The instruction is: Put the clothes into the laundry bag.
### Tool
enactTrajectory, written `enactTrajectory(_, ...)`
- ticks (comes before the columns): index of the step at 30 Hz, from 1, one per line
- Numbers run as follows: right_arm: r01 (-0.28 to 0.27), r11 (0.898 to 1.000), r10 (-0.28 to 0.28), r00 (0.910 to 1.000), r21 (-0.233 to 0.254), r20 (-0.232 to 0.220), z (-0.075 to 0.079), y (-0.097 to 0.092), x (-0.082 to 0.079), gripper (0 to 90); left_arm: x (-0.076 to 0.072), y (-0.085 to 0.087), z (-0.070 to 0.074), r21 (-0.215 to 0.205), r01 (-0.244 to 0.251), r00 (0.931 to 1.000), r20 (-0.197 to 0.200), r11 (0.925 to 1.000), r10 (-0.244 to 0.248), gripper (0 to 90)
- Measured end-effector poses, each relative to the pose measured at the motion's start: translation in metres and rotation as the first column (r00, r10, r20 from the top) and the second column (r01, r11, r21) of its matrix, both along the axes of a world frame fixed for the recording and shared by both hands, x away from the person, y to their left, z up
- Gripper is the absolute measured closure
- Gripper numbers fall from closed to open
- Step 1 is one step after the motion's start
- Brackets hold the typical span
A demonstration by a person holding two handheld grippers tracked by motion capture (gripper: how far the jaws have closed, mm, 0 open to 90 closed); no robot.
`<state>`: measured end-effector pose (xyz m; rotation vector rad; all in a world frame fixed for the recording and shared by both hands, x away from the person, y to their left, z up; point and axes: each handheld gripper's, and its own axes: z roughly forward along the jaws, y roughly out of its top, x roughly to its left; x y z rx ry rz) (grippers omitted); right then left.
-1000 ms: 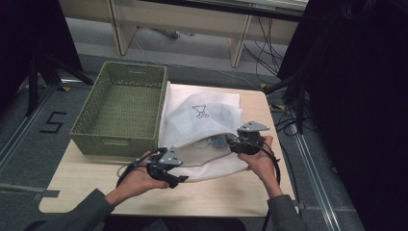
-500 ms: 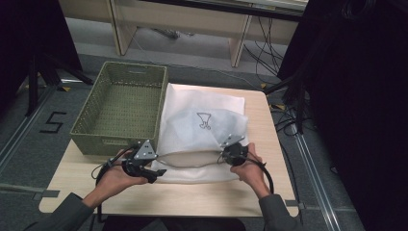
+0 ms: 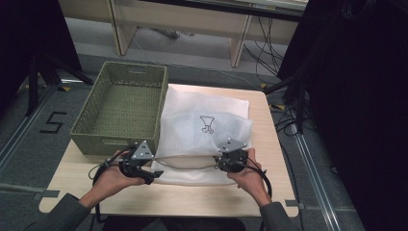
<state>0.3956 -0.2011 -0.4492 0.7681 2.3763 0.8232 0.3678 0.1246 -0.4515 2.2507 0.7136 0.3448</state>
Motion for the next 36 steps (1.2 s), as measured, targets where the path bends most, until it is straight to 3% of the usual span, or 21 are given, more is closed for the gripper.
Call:
enactTrajectory(3,-0.055,0.998,0.057,0.9966,-0.036,0.059,-0.001,0.008,-0.006,76.2,0.000,0.001,0.000,0.006,-0.011,0.9999,0.000,0.9999,0.011,33.1)
enactTrajectory(5,-0.040,0.997,0.044,0.9974,-0.064,0.057,-0.007,0.012,-0.002,84.2,0.000,0.001,0.000,0.006,-0.014,0.9999,-0.006,0.9999,0.014,33.0)
enactTrajectory(6,-0.025,0.997,0.027,0.9993,-0.070,0.027,-0.011,0.015,0.000,87.3,0.000,0.000,-0.001,0.005,-0.013,0.9999,-0.006,0.9999,0.013,32.7)
enactTrajectory(9,-0.038,0.991,0.038,0.9993,-0.124,0.000,-0.020,0.019,0.007,89.0,0.001,0.000,-0.002,0.010,-0.002,1.0000,-0.006,0.9999,0.002,32.7)
enactTrajectory(10,-0.014,0.992,0.010,0.9994,-0.125,-0.033,-0.026,0.022,0.007,89.0,0.002,0.000,-0.002,0.015,0.009,0.9999,-0.008,0.9999,-0.008,32.6)
enactTrajectory(11,-0.050,0.988,0.047,0.9986,-0.148,-0.026,-0.029,0.022,0.011,89.1,0.002,0.000,-0.003,0.020,0.008,0.9999,-0.011,0.9998,-0.008,32.6)
enactTrajectory(12,-0.017,0.988,0.009,0.9986,-0.153,-0.052,-0.036,0.025,0.012,90.0,0.002,0.000,-0.003,0.019,0.011,0.9999,-0.011,0.9998,-0.011,32.7)
enactTrajectory(15,0.001,0.985,-0.018,0.9957,-0.175,-0.091,-0.051,0.022,0.020,90.0,0.002,0.000,-0.004,0.010,0.003,0.9997,-0.022,0.9999,-0.003,32.6)
enactTrajectory(19,0.064,0.995,-0.072,0.9916,-0.073,-0.108,-0.044,0.016,0.025,85.2,0.002,0.000,-0.004,0.014,0.003,0.9997,-0.023,0.9999,-0.003,32.4)
enactTrajectory(25,0.102,0.993,-0.108,0.9877,-0.063,-0.113,-0.046,0.008,0.031,80.8,0.002,0.000,-0.004,0.026,0.011,0.9997,-0.023,0.9996,-0.011,31.9)
enactTrajectory(28,0.107,0.994,-0.109,0.9847,-0.027,-0.136,-0.045,0.004,0.032,76.0,0.002,0.000,-0.005,0.020,-0.001,0.9996,-0.029,0.9998,0.002,31.7)
enactTrajectory(31,0.097,0.995,-0.091,0.9814,0.027,-0.169,-0.041,0.006,0.026,67.4,0.002,0.002,-0.003,0.014,-0.003,0.9997,-0.025,0.9999,0.003,31.6)
enactTrajectory(36,0.077,0.995,-0.058,0.9685,0.070,-0.242,-0.026,0.005,0.006,51.4,0.001,0.007,-0.003,-0.002,-0.014,0.9995,-0.028,0.9999,0.014,31.2)
